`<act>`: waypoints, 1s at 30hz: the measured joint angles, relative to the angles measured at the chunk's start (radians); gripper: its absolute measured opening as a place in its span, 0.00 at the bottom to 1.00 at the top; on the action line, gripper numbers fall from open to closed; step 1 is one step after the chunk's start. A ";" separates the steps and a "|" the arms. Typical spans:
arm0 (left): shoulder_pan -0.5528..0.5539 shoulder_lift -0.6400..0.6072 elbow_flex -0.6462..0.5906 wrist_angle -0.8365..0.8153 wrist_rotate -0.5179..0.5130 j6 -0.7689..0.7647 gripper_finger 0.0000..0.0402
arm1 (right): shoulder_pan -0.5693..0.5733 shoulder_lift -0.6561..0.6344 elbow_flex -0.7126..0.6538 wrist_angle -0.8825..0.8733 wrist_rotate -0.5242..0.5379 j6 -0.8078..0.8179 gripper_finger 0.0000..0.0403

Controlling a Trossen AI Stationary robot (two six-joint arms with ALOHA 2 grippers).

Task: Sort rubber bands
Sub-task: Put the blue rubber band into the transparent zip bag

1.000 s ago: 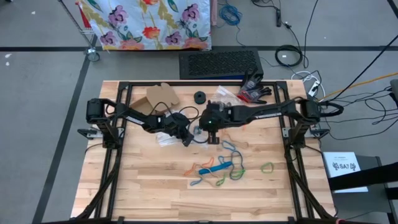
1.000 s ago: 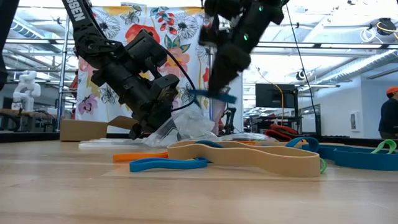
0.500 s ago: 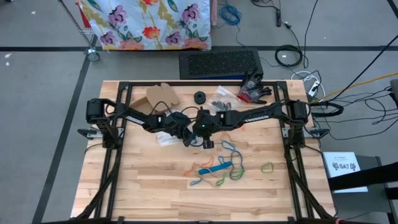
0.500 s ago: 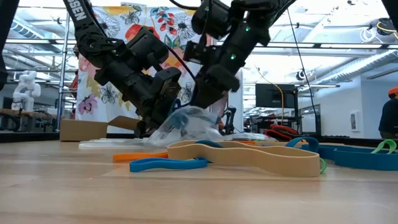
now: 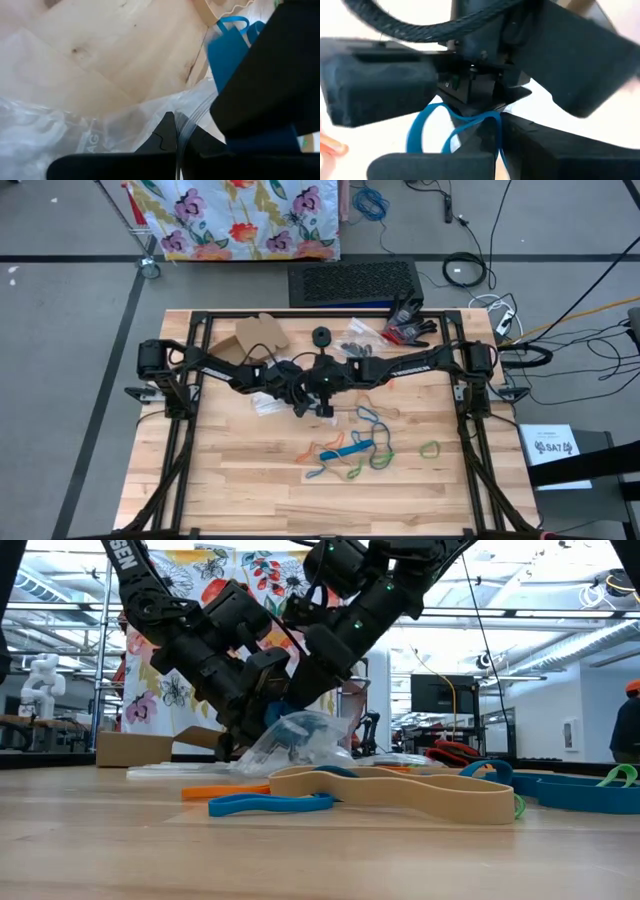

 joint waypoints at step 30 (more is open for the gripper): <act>0.007 0.005 0.001 0.006 0.016 0.049 0.00 | 0.000 0.160 0.014 -0.131 -0.041 0.220 0.00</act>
